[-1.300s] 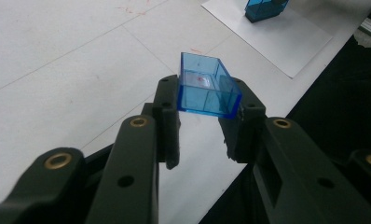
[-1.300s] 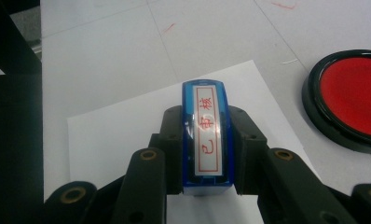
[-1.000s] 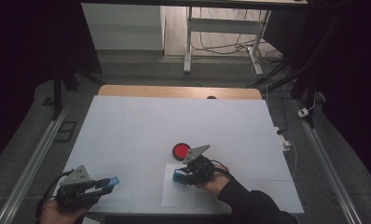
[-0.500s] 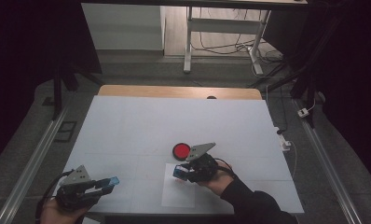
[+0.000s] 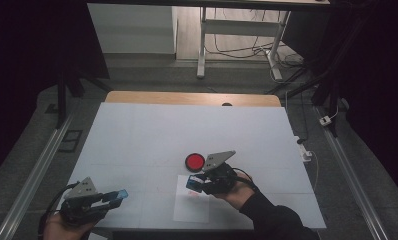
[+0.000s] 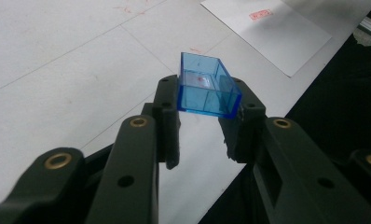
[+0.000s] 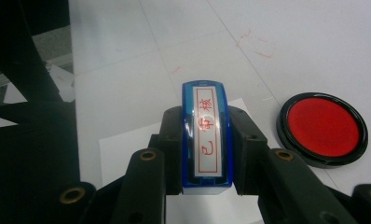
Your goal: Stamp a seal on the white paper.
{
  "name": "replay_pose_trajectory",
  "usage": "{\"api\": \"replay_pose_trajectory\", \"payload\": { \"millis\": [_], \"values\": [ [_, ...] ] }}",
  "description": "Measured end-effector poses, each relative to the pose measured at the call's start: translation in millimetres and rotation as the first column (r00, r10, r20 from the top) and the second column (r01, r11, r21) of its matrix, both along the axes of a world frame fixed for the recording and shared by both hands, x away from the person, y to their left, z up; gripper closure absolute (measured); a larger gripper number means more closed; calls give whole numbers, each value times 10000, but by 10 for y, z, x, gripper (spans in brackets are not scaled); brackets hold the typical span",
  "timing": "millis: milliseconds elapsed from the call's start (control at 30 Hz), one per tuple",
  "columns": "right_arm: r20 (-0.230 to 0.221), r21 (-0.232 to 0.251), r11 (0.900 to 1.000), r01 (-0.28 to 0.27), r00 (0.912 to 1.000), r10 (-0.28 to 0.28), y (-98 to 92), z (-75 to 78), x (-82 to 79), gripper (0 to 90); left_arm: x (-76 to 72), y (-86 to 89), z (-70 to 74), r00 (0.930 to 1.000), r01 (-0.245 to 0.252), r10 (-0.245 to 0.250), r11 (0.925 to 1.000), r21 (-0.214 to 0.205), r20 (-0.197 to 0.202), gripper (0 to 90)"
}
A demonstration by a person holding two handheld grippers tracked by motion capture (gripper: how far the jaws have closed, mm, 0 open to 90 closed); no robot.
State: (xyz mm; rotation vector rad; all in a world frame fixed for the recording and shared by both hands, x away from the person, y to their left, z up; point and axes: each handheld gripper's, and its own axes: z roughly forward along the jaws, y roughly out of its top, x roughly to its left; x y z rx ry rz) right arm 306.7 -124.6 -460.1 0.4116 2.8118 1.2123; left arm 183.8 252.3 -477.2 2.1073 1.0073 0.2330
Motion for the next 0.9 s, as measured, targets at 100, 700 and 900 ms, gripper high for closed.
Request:
{"api": "replay_pose_trajectory", "payload": {
  "millis": [100, 700, 900],
  "values": [
    [62, 88, 10000, -6, 10000, 5, -14, 39, -13, 696, 0, 0, 0, 10000, -6, 6, 10000, -6, 7, 684],
    [329, 510, 9986, -141, 9994, 125, -70, 207, -84, 695, -1, -1, 1, 10000, 18, -18, 10000, 3, 9, 684],
    [363, 637, 9978, -187, 9992, 164, -85, 246, -107, 696, -2, -3, 1, 10000, 22, -22, 10000, 8, 11, 684]
  ]
}}
